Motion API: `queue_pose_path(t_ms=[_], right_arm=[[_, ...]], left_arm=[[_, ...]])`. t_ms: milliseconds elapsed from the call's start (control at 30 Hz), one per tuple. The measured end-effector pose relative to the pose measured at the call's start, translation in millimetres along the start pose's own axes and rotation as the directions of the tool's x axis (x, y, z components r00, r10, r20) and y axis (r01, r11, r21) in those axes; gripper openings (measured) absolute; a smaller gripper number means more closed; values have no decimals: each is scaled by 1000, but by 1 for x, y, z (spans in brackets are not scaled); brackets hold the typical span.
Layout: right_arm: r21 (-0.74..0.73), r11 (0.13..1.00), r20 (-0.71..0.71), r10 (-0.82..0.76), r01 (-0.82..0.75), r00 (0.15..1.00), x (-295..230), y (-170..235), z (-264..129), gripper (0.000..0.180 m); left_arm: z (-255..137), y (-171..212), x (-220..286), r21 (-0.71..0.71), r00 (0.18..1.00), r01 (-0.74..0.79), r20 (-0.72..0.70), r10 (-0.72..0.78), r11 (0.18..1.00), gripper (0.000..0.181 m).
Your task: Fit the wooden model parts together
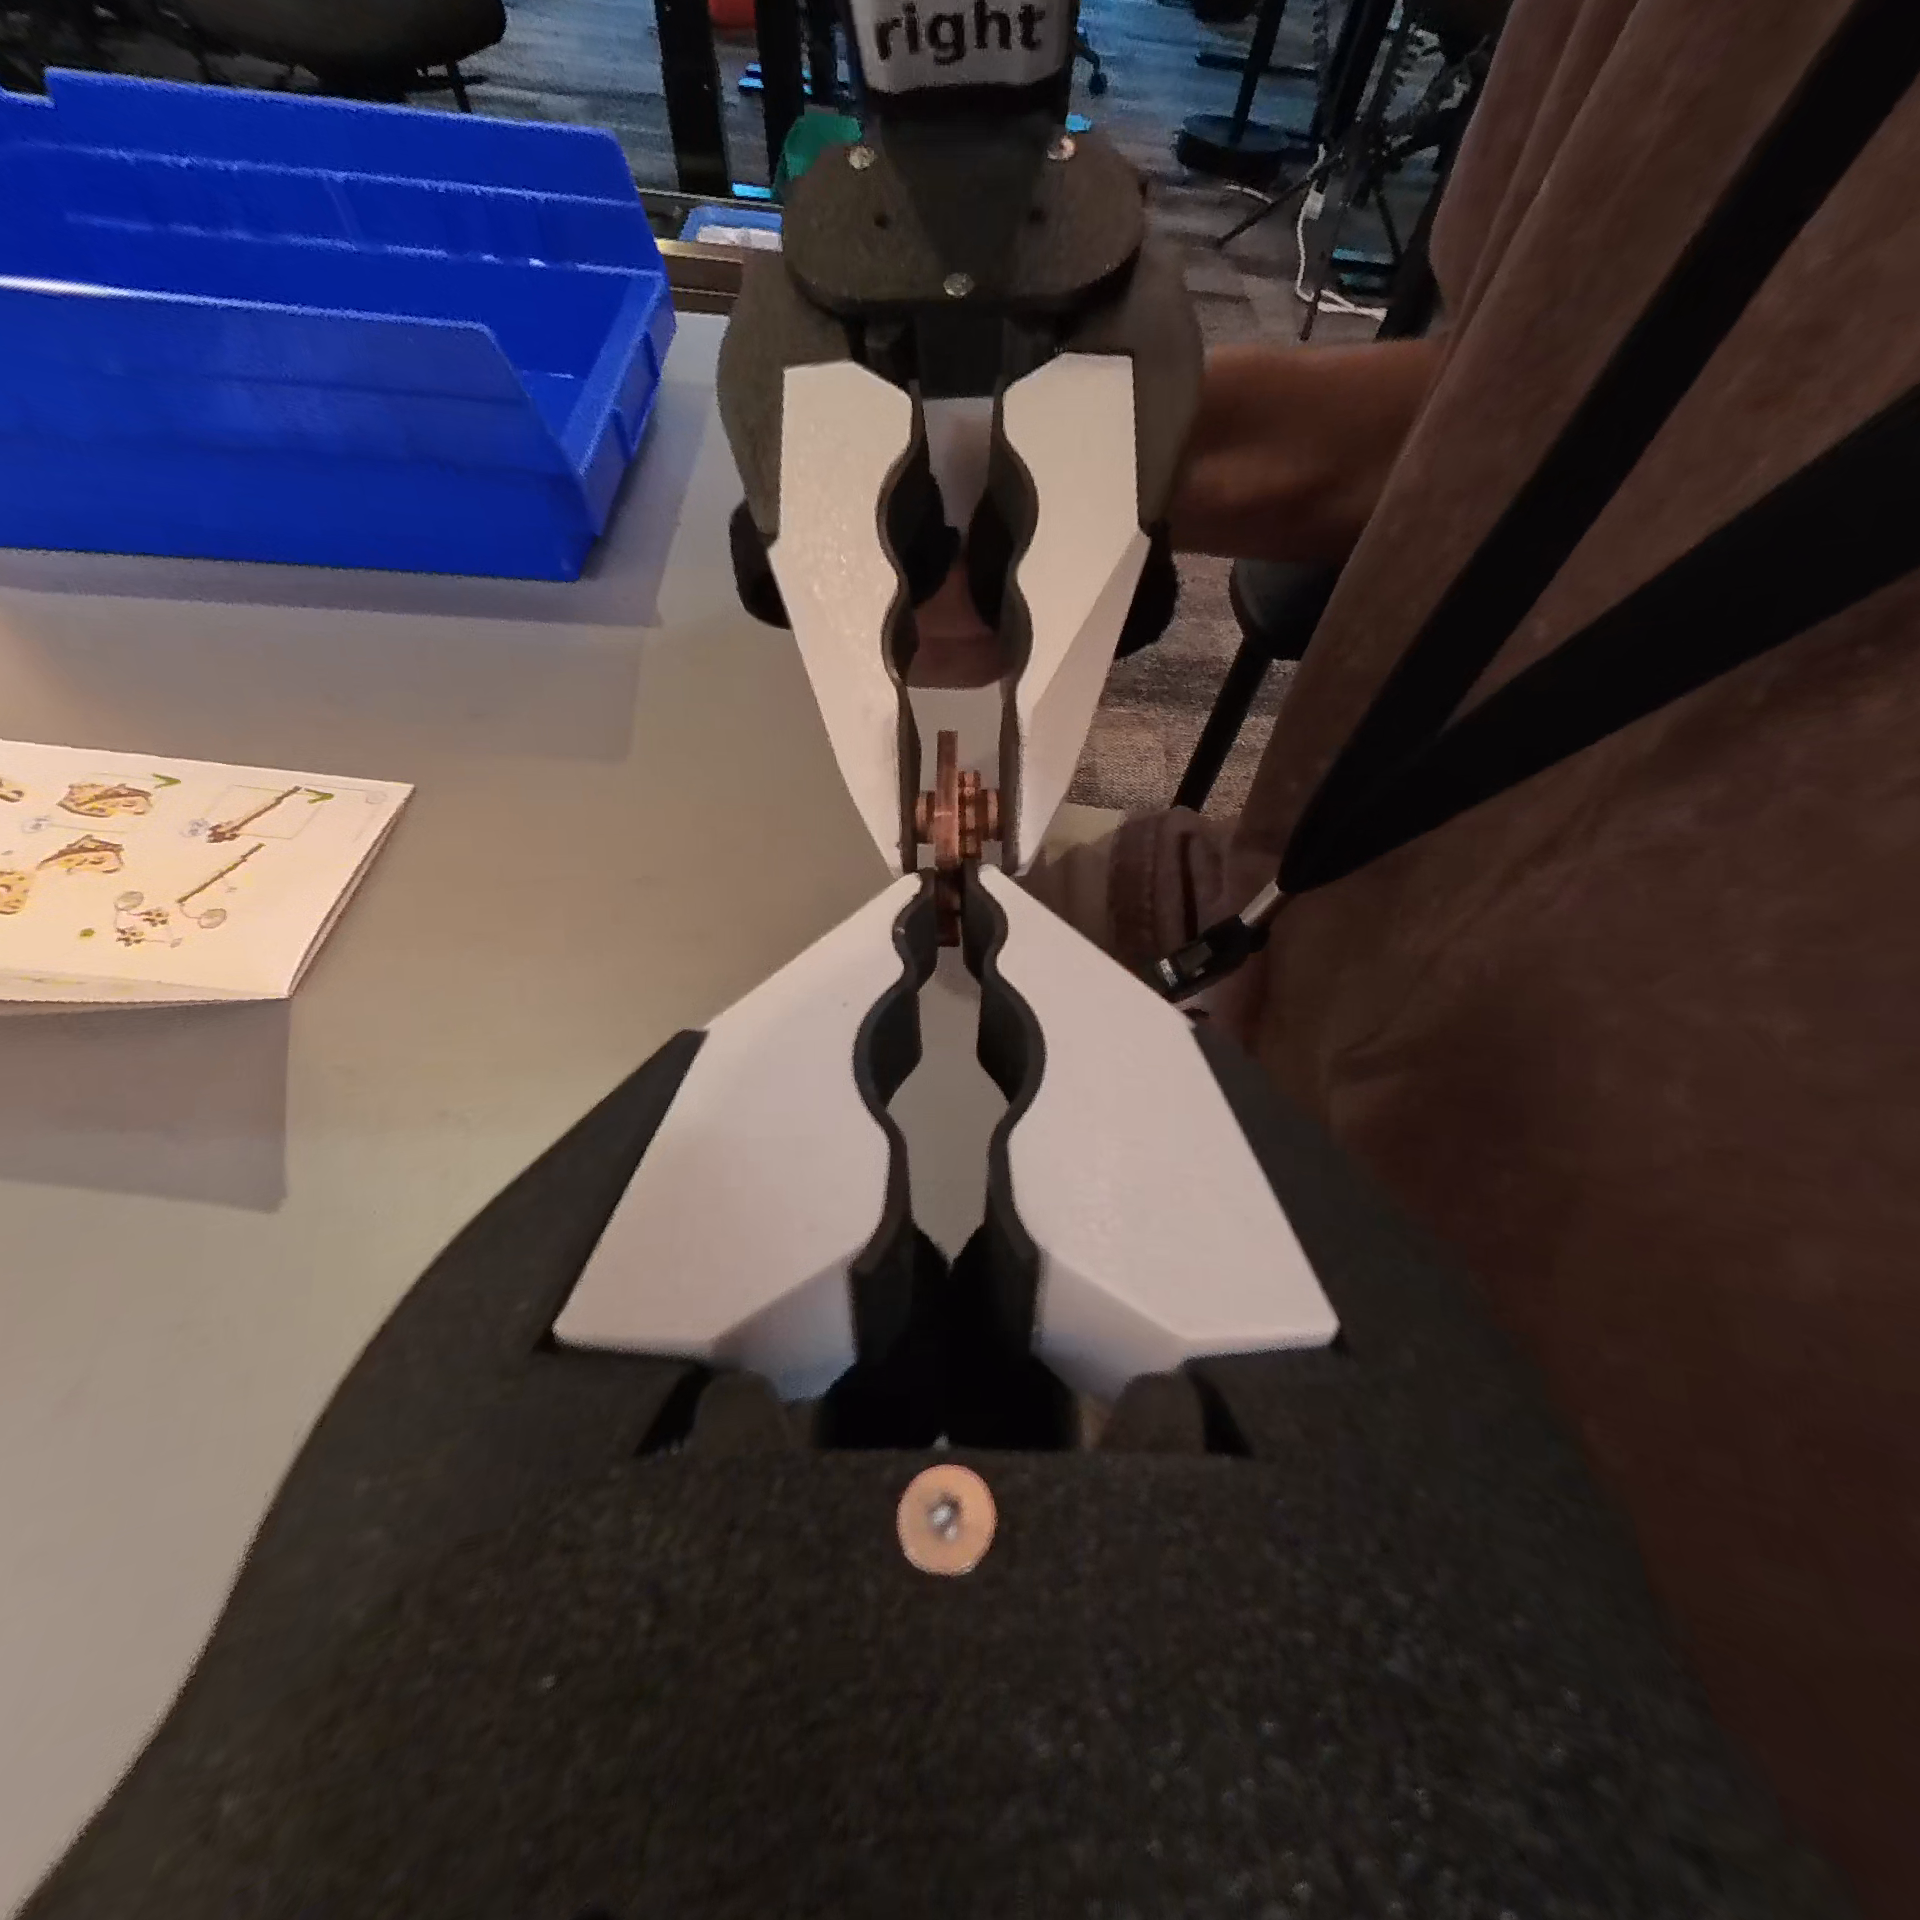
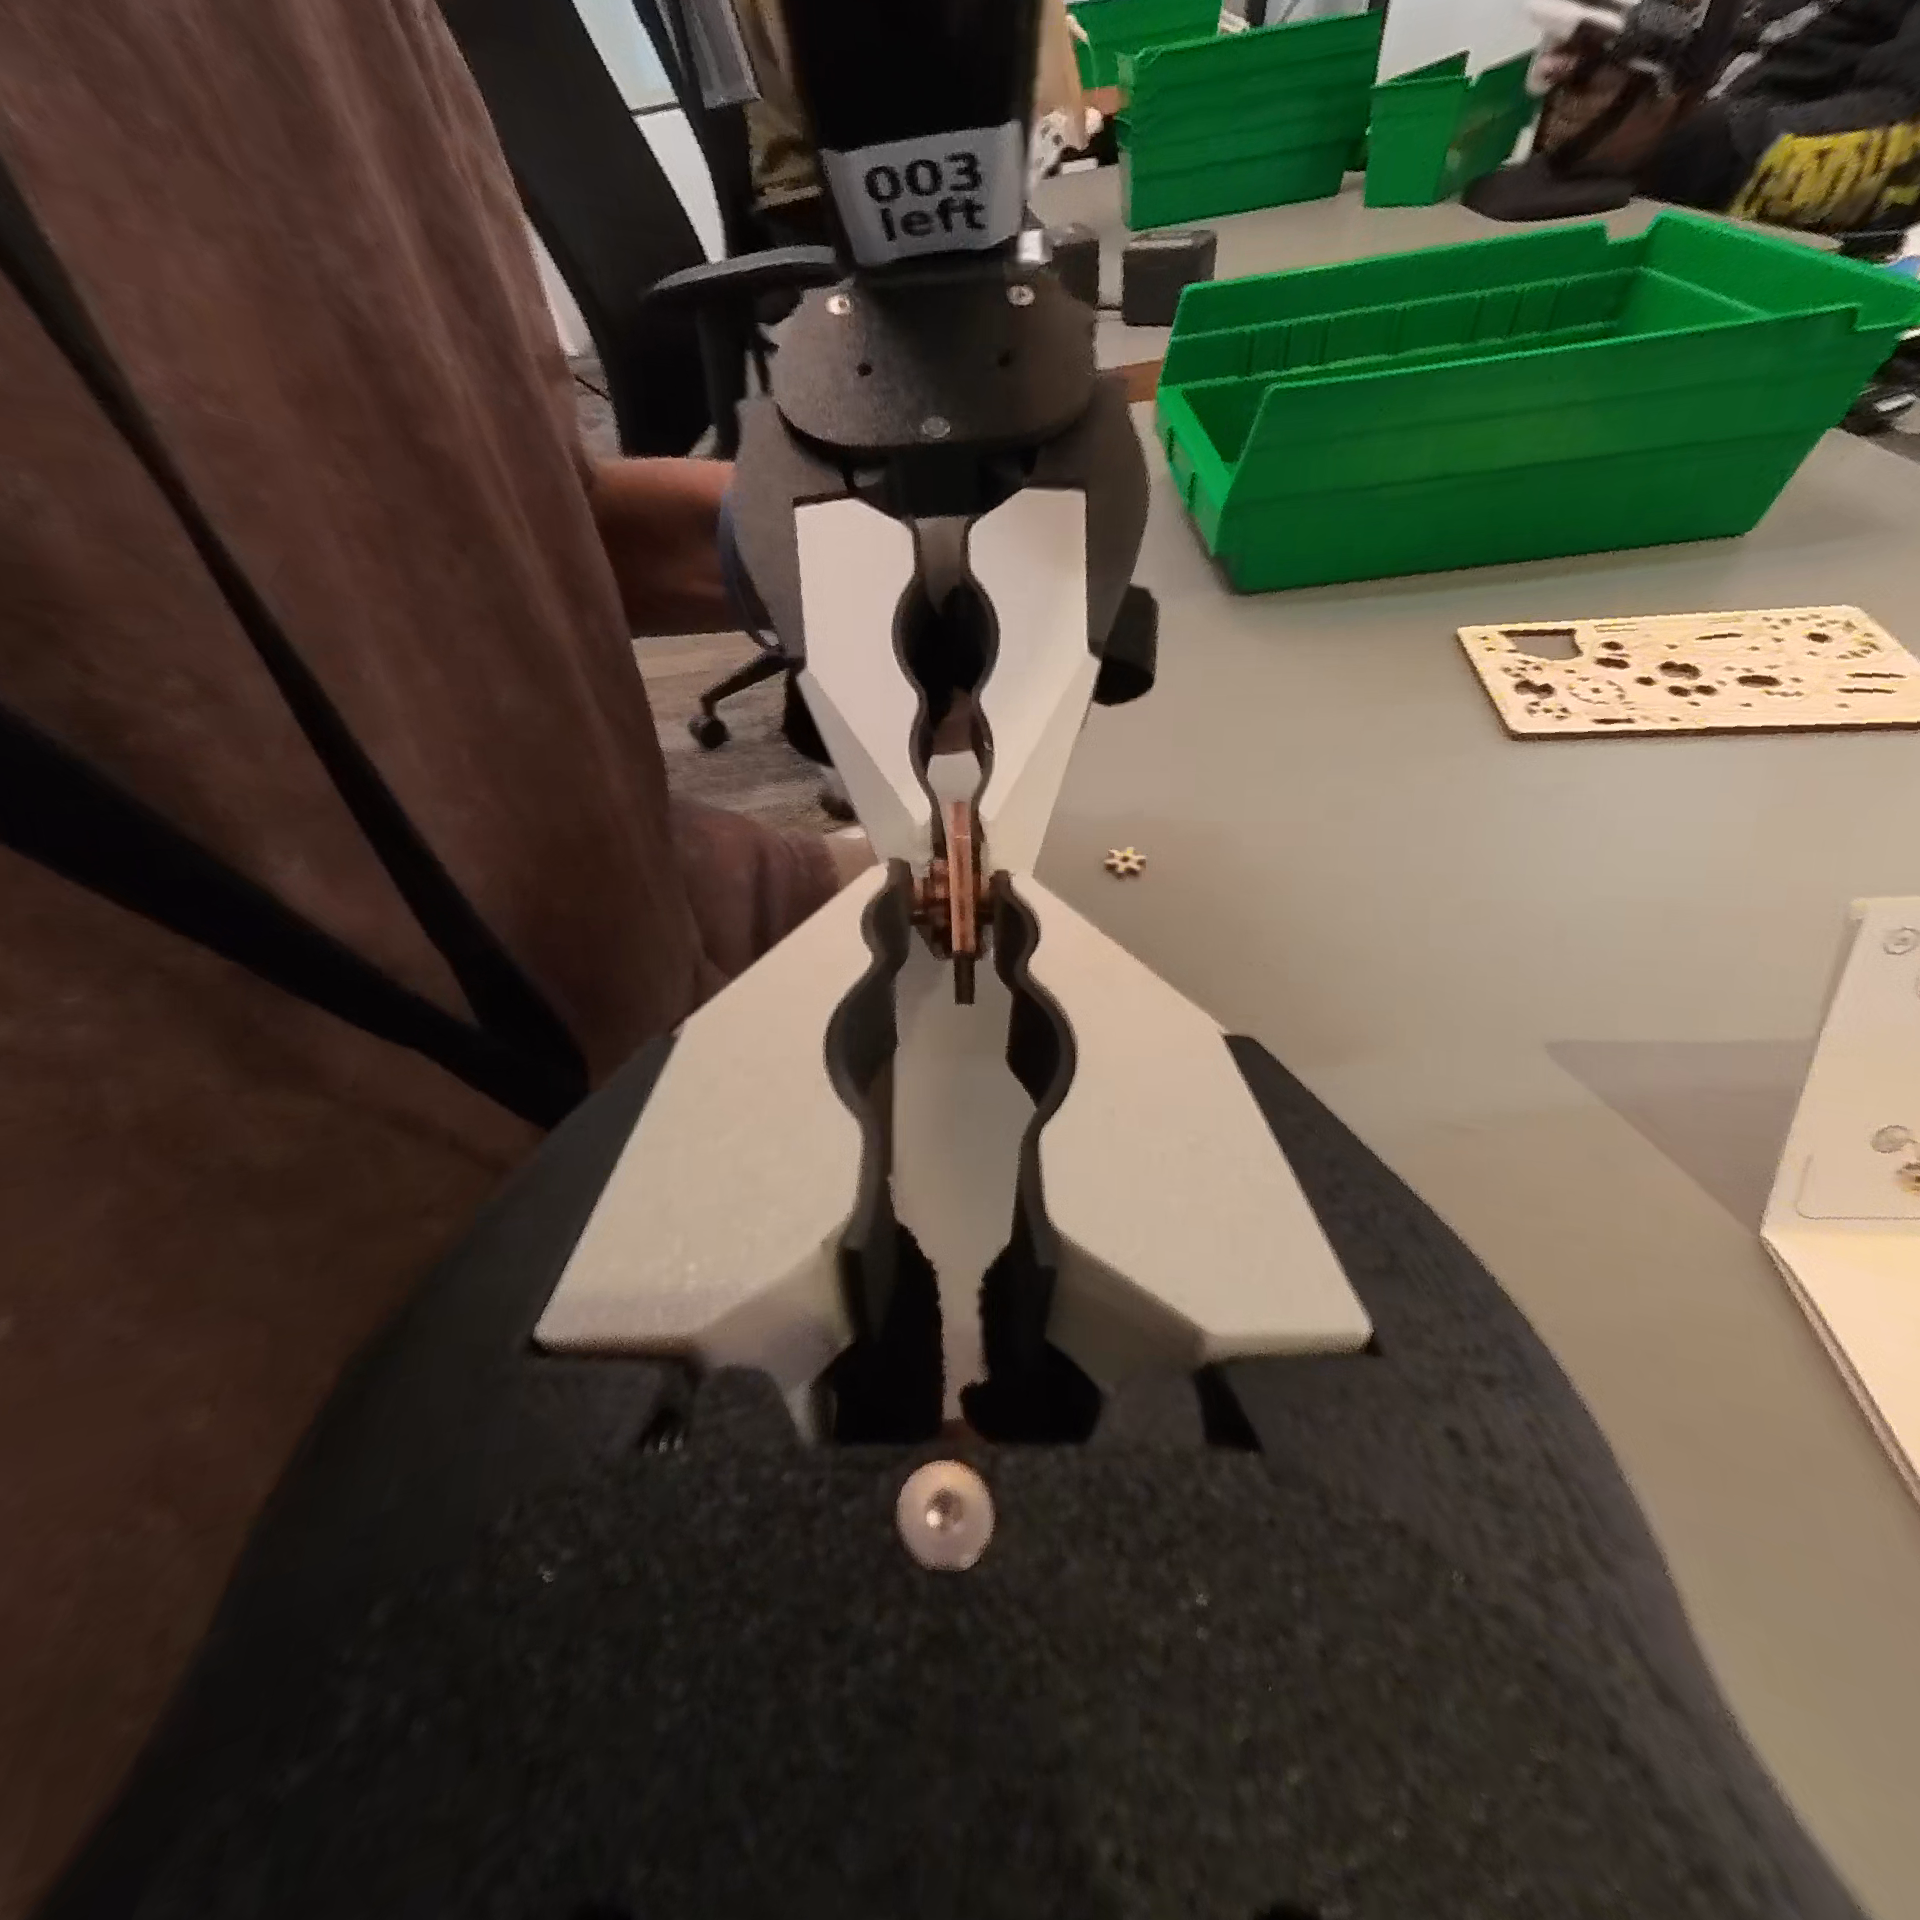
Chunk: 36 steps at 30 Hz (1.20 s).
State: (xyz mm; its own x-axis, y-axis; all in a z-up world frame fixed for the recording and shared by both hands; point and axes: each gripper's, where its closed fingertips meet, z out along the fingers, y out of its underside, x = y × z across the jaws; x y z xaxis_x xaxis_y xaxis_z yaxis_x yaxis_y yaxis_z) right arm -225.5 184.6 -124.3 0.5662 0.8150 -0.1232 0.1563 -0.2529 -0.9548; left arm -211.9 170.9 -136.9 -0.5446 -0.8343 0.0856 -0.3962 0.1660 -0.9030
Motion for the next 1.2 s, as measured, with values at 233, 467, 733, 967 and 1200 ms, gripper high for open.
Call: queue_pose_path(t_ms=[233, 467, 733, 967, 1200], right_arm=[[55, 998, -19, 16, -15, 1000, 5, -1, -1, 15], [79, 995, -58, 64, -60, 996, 16, -3, -4, 23], [65, 996, -97, 67, -61, 993, 22, 1, -4, 20], [54, 995, -129, 92, -86, 987, 28, 4, -2, 16], [92, 980, -203, 190, -174, 961, 49, 6, -10, 25]], left_arm=[[-1, 1, -4, 21, 998, 67, -12, -67, 998, 1], [-4, 5, -13, 35, 989, 147, -17, -147, 988, 0], [-4, 6, -18, 41, 985, 171, 3, -172, 984, 1], [-3, 9, -23, 42, 977, 213, 19, -213, 976, 1], [-2, 10, -42, 116, 881, 469, 6, -472, 876, 1]])
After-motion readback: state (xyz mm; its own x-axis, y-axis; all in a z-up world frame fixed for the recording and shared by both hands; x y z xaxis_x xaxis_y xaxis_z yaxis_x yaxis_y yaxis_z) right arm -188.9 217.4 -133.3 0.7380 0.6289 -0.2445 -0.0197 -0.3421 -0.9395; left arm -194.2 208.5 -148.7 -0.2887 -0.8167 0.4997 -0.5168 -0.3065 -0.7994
